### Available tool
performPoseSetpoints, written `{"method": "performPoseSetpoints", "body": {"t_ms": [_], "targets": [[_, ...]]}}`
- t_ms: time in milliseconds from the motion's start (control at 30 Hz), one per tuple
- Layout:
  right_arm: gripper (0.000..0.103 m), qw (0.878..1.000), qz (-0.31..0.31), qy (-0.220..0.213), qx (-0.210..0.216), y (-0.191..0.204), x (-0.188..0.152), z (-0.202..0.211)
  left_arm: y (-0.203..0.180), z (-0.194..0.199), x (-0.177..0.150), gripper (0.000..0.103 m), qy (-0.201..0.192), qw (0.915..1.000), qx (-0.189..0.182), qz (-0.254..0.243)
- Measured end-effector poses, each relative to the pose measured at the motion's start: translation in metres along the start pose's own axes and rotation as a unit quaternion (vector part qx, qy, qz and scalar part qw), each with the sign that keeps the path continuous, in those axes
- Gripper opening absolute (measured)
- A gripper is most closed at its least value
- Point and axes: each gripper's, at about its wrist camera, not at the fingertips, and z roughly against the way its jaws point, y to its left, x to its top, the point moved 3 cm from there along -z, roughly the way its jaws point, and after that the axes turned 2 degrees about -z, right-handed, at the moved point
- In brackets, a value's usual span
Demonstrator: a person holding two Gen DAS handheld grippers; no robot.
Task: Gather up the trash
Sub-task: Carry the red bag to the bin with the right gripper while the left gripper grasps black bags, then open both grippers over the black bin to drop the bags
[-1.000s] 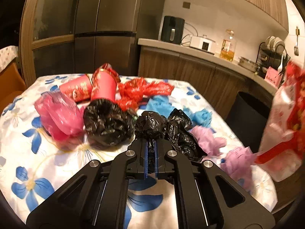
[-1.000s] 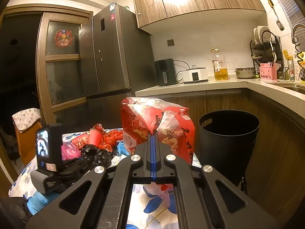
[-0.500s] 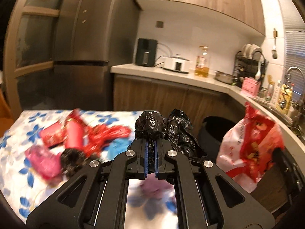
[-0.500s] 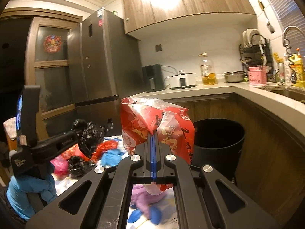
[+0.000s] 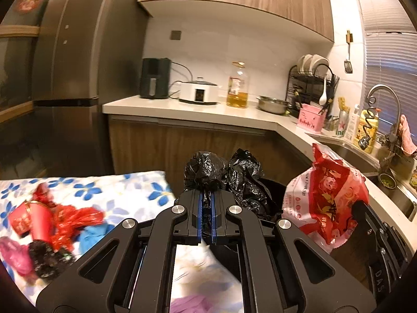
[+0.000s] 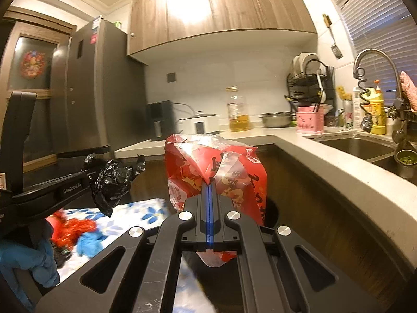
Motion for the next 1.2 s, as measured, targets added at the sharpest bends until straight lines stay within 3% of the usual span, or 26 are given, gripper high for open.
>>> {"method": "performPoseSetpoints", "body": {"t_ms": [400,833,933,1033,1167,1200], "targets": [[0.000,1.000,-0.008,0.016,-0.001,-0.028,0.012,-0.052,-0.049,-0.061,0.008,0.004,-0.005,0.9995,-0.026,-0.020],[0.001,0.998,-0.011,0.055,0.018,-0.043,0.002,-0.087,-0.059,-0.108,-0.006,0.005,0.023,0.9978,-0.057,-0.023],[0.011,0.998,-0.018,0.060,0.014,-0.048,0.000,-0.091,-0.062,-0.113,-0.009,0.006,0.029,0.9973,-0.058,-0.035],[0.025,0.998,-0.026,0.063,0.005,-0.052,-0.001,-0.091,-0.061,-0.118,-0.013,0.015,0.042,0.9964,-0.067,-0.030],[0.039,0.997,-0.035,0.063,-0.005,-0.057,-0.001,-0.090,-0.061,-0.122,-0.017,0.045,0.050,0.9959,-0.066,-0.035],[0.042,0.997,-0.036,0.062,-0.009,-0.059,-0.001,-0.089,-0.060,-0.121,-0.018,0.049,0.047,0.9963,-0.063,-0.037]]}}
